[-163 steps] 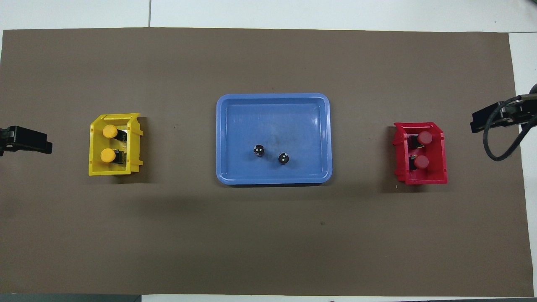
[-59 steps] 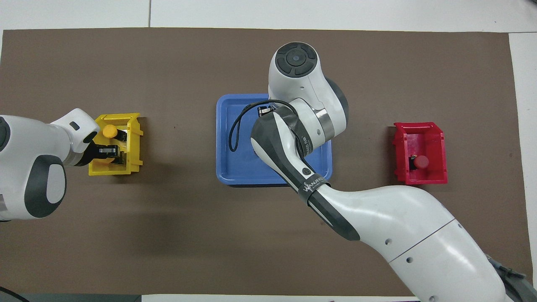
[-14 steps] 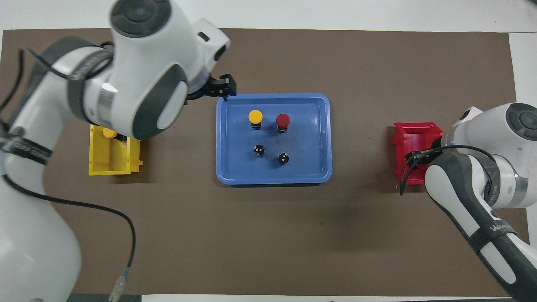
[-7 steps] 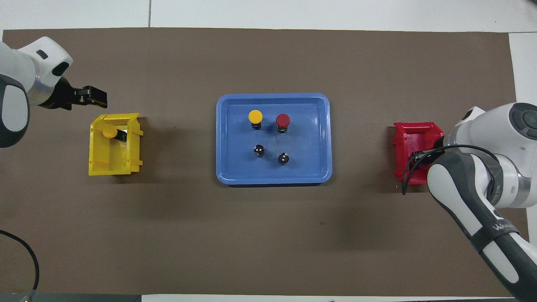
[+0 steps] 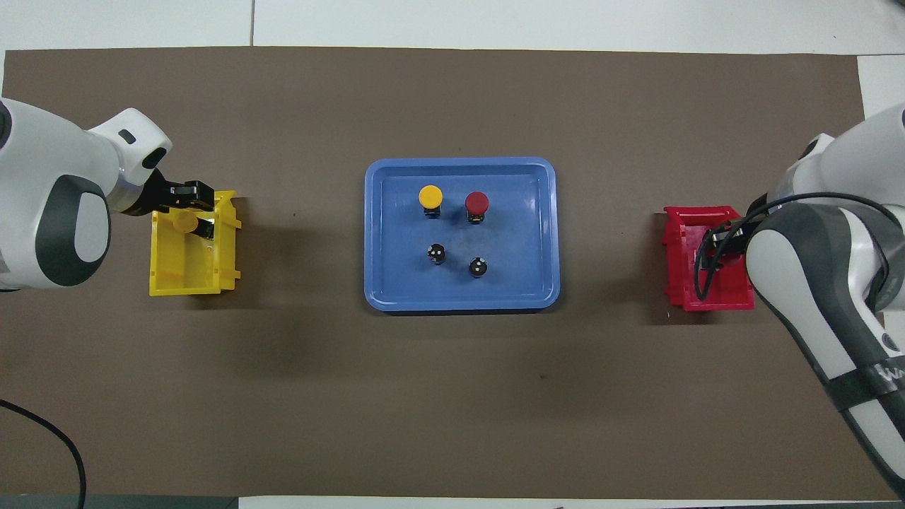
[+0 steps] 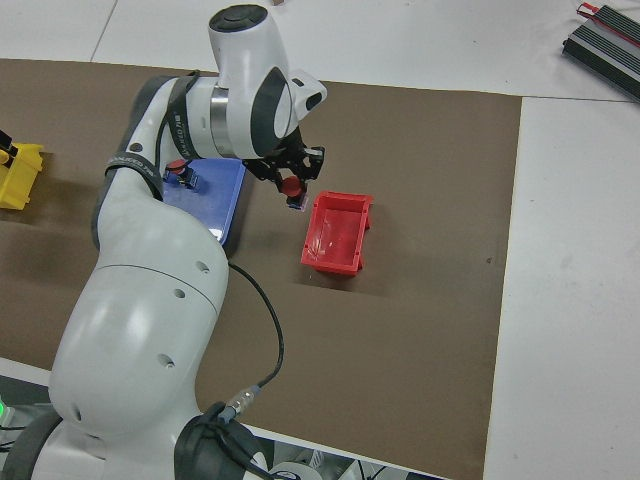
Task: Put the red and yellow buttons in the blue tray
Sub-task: 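Grasp the second yellow button with the left gripper while the right gripper grasps red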
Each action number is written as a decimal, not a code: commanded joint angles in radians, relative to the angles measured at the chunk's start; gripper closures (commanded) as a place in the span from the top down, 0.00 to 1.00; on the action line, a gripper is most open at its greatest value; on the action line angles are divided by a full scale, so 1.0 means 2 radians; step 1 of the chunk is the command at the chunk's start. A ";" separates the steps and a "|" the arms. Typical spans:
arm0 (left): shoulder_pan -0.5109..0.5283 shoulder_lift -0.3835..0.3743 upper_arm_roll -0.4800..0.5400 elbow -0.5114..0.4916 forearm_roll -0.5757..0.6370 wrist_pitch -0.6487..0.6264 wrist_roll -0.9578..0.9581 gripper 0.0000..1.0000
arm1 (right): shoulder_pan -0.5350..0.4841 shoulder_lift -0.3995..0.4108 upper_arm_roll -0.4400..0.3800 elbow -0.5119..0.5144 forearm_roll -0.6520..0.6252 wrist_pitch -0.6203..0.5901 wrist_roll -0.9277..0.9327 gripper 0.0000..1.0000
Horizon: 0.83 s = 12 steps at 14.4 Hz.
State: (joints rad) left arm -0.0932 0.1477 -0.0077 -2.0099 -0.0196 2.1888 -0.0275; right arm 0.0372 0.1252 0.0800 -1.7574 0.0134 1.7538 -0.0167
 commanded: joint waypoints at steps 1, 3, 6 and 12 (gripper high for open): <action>0.011 -0.028 0.005 -0.040 0.001 0.026 0.017 0.72 | 0.054 0.059 0.003 0.079 0.028 0.000 0.075 0.18; 0.026 -0.027 0.005 -0.040 0.001 0.040 0.029 0.72 | 0.108 0.091 0.003 0.104 0.025 0.026 0.115 0.18; 0.030 -0.022 0.005 -0.046 0.001 0.069 0.024 0.71 | 0.125 0.121 0.004 0.096 0.019 0.078 0.126 0.19; 0.024 -0.013 0.005 -0.042 0.001 0.077 0.017 0.71 | 0.139 0.162 0.004 0.090 -0.006 0.143 0.126 0.19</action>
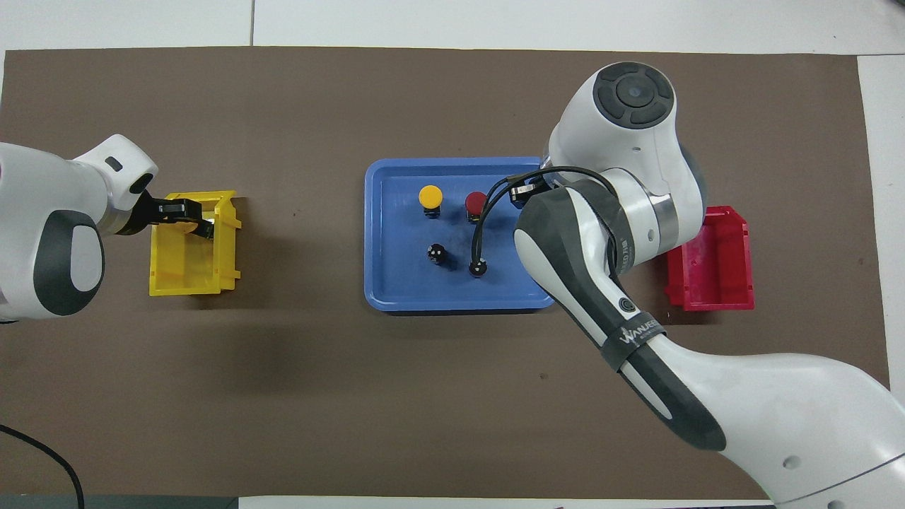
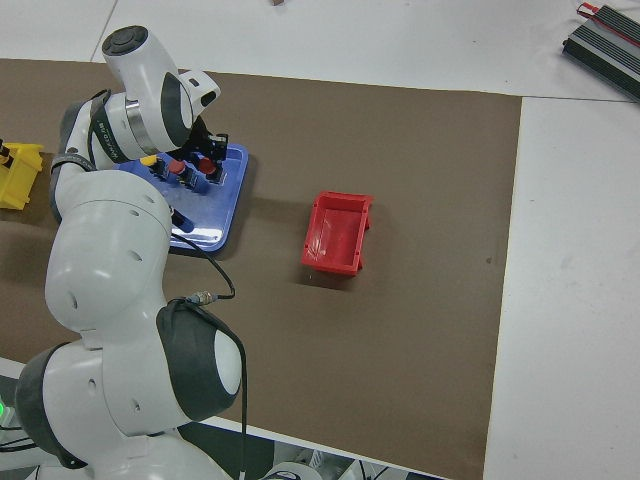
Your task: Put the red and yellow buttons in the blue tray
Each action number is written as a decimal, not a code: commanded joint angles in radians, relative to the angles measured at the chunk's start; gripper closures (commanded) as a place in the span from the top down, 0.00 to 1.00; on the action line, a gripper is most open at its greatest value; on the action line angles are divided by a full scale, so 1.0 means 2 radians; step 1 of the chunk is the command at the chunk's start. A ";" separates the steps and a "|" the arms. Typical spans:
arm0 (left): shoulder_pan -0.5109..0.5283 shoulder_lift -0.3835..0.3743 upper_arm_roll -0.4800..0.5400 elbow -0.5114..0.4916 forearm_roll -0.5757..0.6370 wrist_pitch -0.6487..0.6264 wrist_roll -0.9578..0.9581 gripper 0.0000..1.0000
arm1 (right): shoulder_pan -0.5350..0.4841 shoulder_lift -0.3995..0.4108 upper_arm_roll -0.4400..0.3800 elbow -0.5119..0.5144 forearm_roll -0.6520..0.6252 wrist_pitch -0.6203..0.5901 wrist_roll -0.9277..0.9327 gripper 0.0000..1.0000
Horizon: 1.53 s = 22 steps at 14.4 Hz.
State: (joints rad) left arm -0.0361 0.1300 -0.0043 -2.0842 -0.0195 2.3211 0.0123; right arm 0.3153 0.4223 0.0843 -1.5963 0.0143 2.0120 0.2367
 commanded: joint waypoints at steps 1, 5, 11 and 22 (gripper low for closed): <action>-0.006 -0.003 0.003 -0.002 0.001 0.011 -0.003 0.71 | -0.001 0.015 0.002 0.010 -0.006 0.021 -0.001 0.19; -0.006 -0.005 0.001 -0.012 0.001 0.016 -0.003 0.70 | -0.002 0.017 0.002 -0.011 -0.006 0.059 -0.001 0.20; -0.006 -0.004 0.001 -0.020 0.001 0.028 -0.004 0.59 | -0.002 0.020 0.002 -0.023 -0.007 0.077 -0.002 0.21; -0.032 0.004 -0.001 0.197 0.003 -0.228 -0.056 0.03 | -0.006 0.020 0.002 -0.027 -0.009 0.070 -0.005 0.89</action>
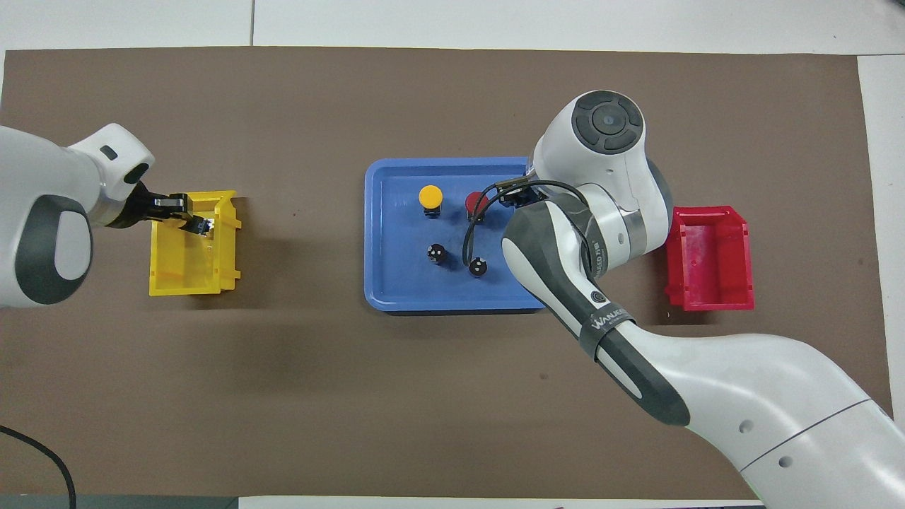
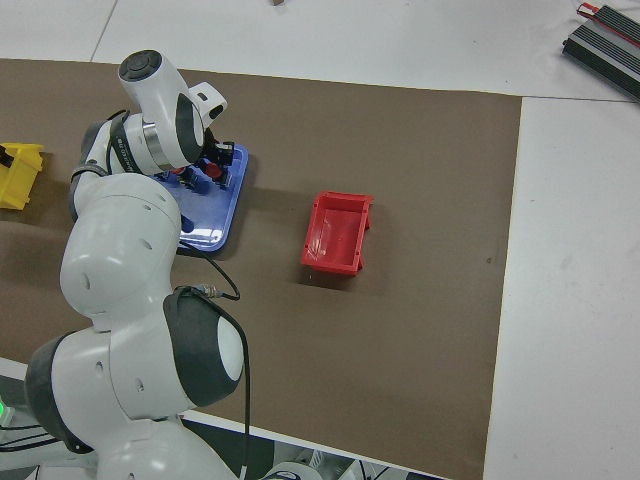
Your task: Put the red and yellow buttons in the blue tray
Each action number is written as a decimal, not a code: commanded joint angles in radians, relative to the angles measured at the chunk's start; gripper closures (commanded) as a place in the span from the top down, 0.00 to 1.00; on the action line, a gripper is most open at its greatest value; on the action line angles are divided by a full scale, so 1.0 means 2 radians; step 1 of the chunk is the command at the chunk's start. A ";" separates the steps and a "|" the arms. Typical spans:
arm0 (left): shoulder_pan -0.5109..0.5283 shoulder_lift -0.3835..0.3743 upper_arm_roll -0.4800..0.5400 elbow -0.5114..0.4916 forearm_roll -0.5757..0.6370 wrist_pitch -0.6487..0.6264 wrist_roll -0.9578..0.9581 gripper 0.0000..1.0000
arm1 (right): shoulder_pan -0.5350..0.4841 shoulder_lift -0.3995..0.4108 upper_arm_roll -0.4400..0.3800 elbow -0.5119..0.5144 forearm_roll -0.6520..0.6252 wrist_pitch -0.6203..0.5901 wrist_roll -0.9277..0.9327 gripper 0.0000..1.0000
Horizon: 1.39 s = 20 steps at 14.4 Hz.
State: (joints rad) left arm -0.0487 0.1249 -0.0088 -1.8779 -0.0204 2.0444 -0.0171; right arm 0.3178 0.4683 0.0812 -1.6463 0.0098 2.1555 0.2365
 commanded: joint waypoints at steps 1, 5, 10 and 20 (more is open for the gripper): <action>-0.055 0.012 0.001 0.110 0.015 -0.093 -0.083 0.03 | -0.009 -0.003 0.002 0.004 -0.009 -0.002 -0.005 1.00; -0.172 0.065 0.000 0.095 0.019 0.016 -0.238 0.02 | -0.012 -0.020 -0.004 0.044 -0.012 -0.046 -0.003 1.00; -0.225 0.138 0.000 0.109 0.012 0.094 -0.301 0.01 | -0.086 -0.094 -0.003 0.043 -0.016 -0.113 -0.009 1.00; -0.263 0.164 0.001 0.114 0.015 0.113 -0.344 0.02 | -0.187 -0.206 -0.005 0.037 -0.009 -0.275 -0.069 1.00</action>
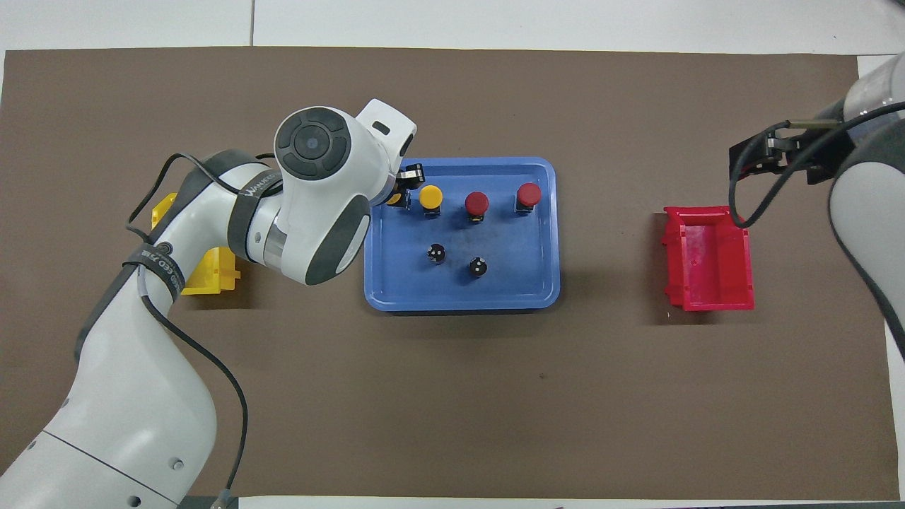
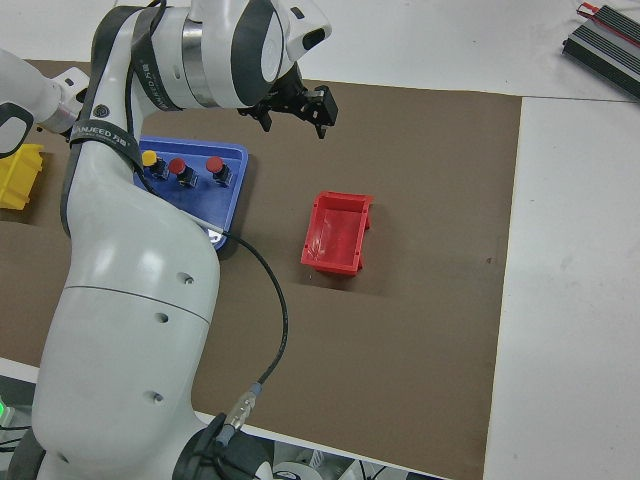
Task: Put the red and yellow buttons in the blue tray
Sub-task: 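Lower the yellow button into the tray while the right gripper withdraws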
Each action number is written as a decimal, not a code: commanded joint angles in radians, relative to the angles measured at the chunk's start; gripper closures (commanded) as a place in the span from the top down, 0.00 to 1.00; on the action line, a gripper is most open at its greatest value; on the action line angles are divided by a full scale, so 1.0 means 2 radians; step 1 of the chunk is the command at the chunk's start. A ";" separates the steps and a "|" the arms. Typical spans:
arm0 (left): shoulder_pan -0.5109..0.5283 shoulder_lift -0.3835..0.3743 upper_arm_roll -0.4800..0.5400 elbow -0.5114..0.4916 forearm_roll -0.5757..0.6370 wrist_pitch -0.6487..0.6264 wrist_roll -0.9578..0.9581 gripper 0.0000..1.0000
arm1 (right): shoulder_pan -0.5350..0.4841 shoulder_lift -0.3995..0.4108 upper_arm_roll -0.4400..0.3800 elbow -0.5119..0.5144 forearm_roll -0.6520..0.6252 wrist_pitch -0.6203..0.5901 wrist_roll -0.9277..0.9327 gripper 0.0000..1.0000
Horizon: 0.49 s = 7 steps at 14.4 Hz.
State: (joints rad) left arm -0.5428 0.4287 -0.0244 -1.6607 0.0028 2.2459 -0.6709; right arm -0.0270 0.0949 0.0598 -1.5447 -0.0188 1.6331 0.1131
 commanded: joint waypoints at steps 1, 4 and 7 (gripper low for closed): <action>-0.016 0.012 0.008 0.004 0.005 0.016 -0.017 0.03 | -0.016 -0.024 0.006 -0.015 0.004 -0.020 -0.010 1.00; -0.016 0.014 0.011 0.004 0.014 0.005 -0.018 0.03 | -0.049 -0.030 0.006 -0.019 0.005 -0.029 -0.069 1.00; -0.016 0.013 0.013 0.007 0.028 -0.013 -0.023 0.02 | -0.075 -0.034 0.005 -0.015 0.002 -0.054 -0.076 1.00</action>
State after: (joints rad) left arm -0.5666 0.4498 -0.0121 -1.6589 0.0234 2.2515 -0.6906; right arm -0.1352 0.0526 0.0593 -1.5553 -0.0189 1.5409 -0.0098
